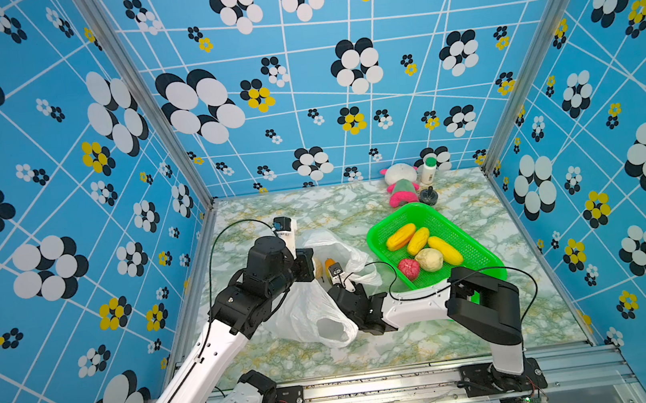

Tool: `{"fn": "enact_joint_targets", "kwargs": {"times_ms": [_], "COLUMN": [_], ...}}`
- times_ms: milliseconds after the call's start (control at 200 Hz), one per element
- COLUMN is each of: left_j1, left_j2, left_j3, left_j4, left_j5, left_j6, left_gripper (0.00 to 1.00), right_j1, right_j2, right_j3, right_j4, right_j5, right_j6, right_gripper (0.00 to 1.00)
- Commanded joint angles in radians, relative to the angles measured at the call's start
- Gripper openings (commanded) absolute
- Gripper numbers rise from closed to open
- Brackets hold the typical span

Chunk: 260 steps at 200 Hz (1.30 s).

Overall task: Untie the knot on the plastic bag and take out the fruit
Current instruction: 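Lift the green-orange mango out of the bag toward the green basket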

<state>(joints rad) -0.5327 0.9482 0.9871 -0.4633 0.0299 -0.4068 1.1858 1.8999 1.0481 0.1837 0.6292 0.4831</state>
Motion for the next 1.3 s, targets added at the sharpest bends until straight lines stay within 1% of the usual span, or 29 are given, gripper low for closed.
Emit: {"fn": "enact_joint_targets", "kwargs": {"times_ms": [0,135,255,370,445,520,700,790,900,984,1089,1134,1179,1199,1224,1294], "left_j1": [-0.007,-0.006,-0.007,-0.006,-0.007,-0.005,-0.005,-0.006,-0.006,-0.006,-0.006,-0.006,-0.006,-0.006,-0.006,-0.006], "left_j2": [-0.005,-0.024,-0.026,-0.025,-0.03,-0.031,0.0,0.001,0.001,0.008,0.01,0.005,-0.001,-0.005,-0.01,-0.014], "left_j3": [-0.012,-0.044,-0.037,-0.034,-0.058,-0.081,-0.06,-0.068,-0.09,-0.08,-0.061,-0.062,-0.07,-0.076,-0.085,-0.097], "left_j4": [0.023,0.047,0.034,0.032,0.052,0.073,0.065,0.075,0.101,0.094,0.072,0.069,0.076,0.081,0.088,0.099], "left_j5": [-0.007,-0.002,-0.004,-0.015,-0.013,-0.01,0.002,-0.004,-0.003,0.01,0.001,-0.004,-0.002,0.0,0.001,0.002], "left_j6": [0.012,0.004,0.007,0.011,0.008,-0.002,-0.002,0.0,-0.01,-0.009,-0.001,0.0,-0.002,-0.003,-0.006,-0.012], "left_gripper": [0.0,0.0,0.0,0.0,0.0,0.0,0.0,0.0,0.0,0.0,0.0,0.0,0.0,0.0,0.0,0.0], "right_j1": [0.053,0.114,0.13,0.132,0.132,0.132,0.132,0.13,0.129,0.126,0.086,0.055,0.014,-0.01,-0.046,-0.164], "right_j2": [-0.107,-0.23,-0.357,-0.473,-0.55,-0.621,-0.779,-0.878,-0.989,-1.066,-1.15,-1.177,-1.196,-1.201,-1.202,-1.195], "right_j3": [-0.052,-0.142,-0.227,-0.32,-0.389,-0.448,-0.517,-0.562,-0.605,-0.615,-0.629,-0.615,-0.601,-0.594,-0.586,-0.54], "right_j4": [0.117,0.233,0.28,0.31,0.337,0.344,0.246,0.254,0.286,0.265,0.229,0.18,0.11,0.08,0.043,-0.113], "right_j5": [-0.063,-0.152,-0.207,-0.22,-0.224,-0.204,-0.092,-0.071,-0.071,-0.054,-0.039,0.0,0.029,0.07,0.096,0.11], "right_j6": [-0.118,-0.24,-0.277,-0.292,-0.306,-0.316,-0.31,-0.31,-0.333,-0.352,-0.347,-0.325,-0.286,-0.263,-0.23,-0.109], "right_gripper": [0.34,0.34,0.33,0.33,0.33,0.33,0.33,0.33,0.33,0.33,0.34,0.33,0.3,0.3,0.3,0.29]}}
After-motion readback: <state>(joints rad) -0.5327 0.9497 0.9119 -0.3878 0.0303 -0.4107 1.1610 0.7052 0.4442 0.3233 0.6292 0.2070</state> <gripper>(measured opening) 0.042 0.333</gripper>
